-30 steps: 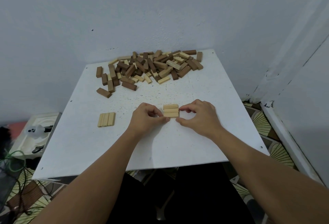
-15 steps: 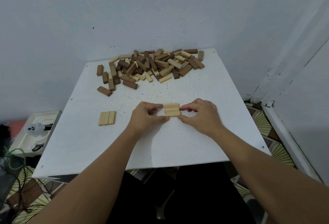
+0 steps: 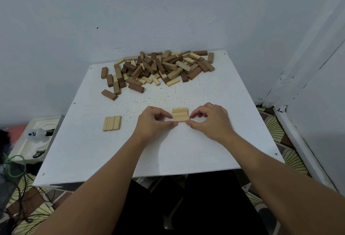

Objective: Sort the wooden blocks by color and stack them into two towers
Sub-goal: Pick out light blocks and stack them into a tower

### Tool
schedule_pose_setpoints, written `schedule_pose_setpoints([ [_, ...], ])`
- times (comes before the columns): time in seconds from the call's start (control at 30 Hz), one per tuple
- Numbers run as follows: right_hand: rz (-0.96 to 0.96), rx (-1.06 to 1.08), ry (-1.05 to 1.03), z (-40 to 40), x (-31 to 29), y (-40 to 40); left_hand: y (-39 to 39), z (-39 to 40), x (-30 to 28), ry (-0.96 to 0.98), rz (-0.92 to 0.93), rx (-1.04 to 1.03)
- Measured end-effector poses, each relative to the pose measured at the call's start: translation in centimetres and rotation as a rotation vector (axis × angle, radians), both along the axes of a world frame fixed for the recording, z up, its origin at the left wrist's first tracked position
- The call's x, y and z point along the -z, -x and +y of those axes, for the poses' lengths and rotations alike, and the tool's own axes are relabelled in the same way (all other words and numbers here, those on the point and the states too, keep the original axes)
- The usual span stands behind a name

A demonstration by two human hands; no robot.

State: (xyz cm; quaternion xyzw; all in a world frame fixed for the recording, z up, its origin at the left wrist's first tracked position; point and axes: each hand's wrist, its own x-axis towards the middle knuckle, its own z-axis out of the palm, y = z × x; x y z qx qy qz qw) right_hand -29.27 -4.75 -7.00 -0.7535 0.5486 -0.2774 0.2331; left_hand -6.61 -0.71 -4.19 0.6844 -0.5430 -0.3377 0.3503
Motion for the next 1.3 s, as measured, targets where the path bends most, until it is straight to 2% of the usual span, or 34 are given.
schedule_pose_setpoints([
  [1.3,0.002,0.002,0.010,-0.13,0.11,-0.12,-0.28,-0.14,0.30,-0.013,0.021,0.005],
])
